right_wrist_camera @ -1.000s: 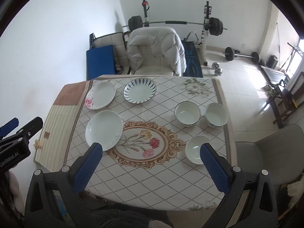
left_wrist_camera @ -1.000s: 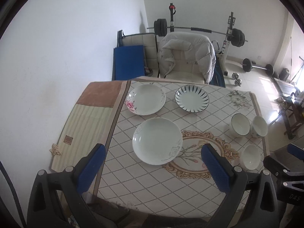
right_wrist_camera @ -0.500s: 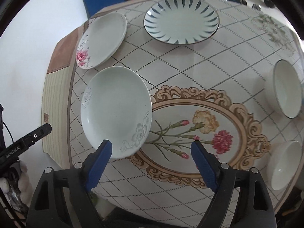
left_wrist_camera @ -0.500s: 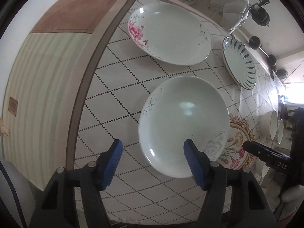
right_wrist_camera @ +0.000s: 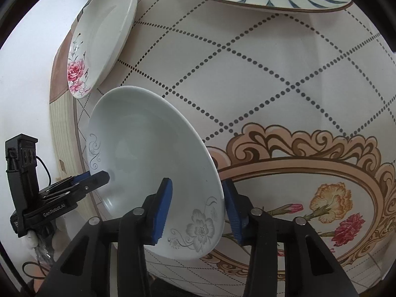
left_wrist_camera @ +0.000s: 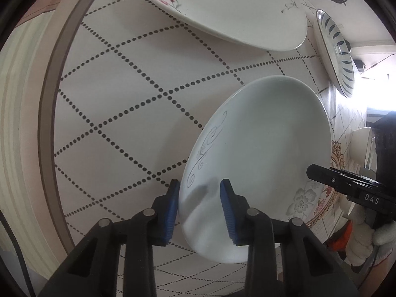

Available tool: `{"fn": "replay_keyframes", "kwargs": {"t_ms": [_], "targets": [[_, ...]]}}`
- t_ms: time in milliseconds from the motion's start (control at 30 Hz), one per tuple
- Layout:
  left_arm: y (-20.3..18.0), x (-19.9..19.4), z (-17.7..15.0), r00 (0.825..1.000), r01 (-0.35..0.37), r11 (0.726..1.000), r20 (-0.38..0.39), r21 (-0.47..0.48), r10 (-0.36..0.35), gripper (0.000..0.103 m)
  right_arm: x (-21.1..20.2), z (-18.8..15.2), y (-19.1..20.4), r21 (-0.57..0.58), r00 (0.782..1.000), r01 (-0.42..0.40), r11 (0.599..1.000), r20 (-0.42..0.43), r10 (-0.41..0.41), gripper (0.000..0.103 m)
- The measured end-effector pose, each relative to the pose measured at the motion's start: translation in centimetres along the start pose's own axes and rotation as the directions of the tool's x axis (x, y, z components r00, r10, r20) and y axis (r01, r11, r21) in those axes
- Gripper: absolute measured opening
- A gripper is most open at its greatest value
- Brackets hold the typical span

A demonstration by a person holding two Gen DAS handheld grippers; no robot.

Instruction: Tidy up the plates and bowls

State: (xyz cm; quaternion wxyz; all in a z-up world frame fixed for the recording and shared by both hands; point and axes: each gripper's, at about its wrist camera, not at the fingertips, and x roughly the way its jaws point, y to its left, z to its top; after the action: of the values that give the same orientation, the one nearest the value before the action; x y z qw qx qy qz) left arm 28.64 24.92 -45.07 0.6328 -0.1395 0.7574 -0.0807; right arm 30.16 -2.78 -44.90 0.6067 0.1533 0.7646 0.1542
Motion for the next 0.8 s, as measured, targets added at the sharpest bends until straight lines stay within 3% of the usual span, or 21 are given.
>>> {"fn": "replay_keyframes", "kwargs": {"t_ms": [233, 533, 800], "targets": [[-0.3, -1.0, -0.6, 0.999, -0.026, 0.999, 0.029, 0.027, 0.025, 0.023, 0.7, -0.1, 0.0, -0.011, 0.999, 0.035, 0.999, 0.018, -0.035, 0.021], [-3.2, -1.4, -0.3, 0.995, -0.060, 0.998, 0.082, 0.025, 0.058, 0.023, 0.0, -0.7, -0.7, 0.004, 0.999, 0.002, 1.000, 0.049, -0.002, 0.019], [-8.1, -2.2, 0.1, 0.993, -0.057, 0.993, 0.106, 0.105, 0.046, 0.023, -3.2, -2.3, -4.0, 0.050, 0.995, -0.022, 0.998, 0.096, 0.017, 0.019]]}}
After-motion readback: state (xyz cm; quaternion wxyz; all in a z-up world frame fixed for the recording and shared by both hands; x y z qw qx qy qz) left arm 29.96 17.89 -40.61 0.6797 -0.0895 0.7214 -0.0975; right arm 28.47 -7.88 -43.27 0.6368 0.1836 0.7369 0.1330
